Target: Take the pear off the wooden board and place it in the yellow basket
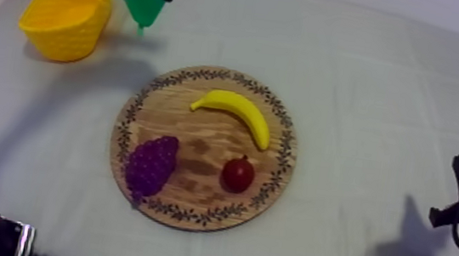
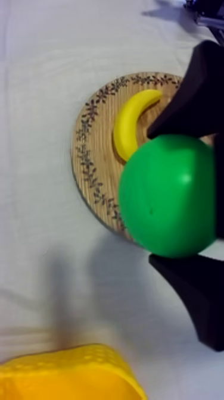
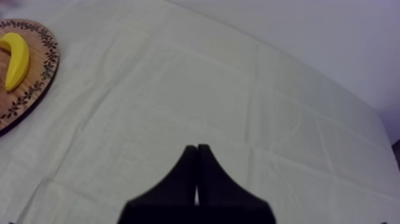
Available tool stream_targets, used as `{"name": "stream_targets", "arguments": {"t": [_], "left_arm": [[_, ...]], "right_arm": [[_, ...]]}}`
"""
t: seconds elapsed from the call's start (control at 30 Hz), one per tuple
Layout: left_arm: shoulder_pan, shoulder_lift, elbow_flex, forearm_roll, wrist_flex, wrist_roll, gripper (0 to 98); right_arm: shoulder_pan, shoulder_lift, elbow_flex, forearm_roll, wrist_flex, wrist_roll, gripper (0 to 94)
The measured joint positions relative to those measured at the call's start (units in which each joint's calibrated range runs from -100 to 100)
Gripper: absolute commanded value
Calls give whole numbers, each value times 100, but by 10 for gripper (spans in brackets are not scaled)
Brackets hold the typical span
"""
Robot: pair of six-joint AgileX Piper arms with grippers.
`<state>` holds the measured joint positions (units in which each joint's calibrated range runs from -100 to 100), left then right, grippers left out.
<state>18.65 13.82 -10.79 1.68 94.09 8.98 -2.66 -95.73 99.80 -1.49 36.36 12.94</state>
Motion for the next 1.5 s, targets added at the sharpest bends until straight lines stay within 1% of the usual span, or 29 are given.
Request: {"name": "stream_targets", "arguments": {"t": [0.13,0.3,0.33,0.4,0.43,0.53,0.7,0.93,1.07,1.33,1.5], "left_arm": [[-156,0,-65,-34,32,-83,536],[-433,45,-262,-125,160,-193,536],[-495,62,-317,-168,175,-215,536],[-611,90,-430,-168,229,-268,537],[-677,107,-497,-214,256,-300,537],[-866,148,-690,-268,334,-381,537],[-1213,202,-983,-298,447,-523,537],[-1691,239,-1462,-287,563,-690,531],[-1863,279,-1617,-266,571,-741,531],[-1958,601,-1683,-231,568,-714,545],[-2021,945,-1730,-168,464,-709,541]], "right_arm": [[0,0,0,0,0,0,4],[0,0,0,0,0,0,4],[0,0,0,0,0,0,4],[0,0,0,0,0,0,4],[0,0,0,0,0,0,4],[0,0,0,2,0,0,4],[0,0,0,2,0,0,4],[0,0,0,2,0,0,4],[0,0,0,2,0,0,4],[0,0,0,2,0,0,4],[0,0,0,2,0,0,4]]}}
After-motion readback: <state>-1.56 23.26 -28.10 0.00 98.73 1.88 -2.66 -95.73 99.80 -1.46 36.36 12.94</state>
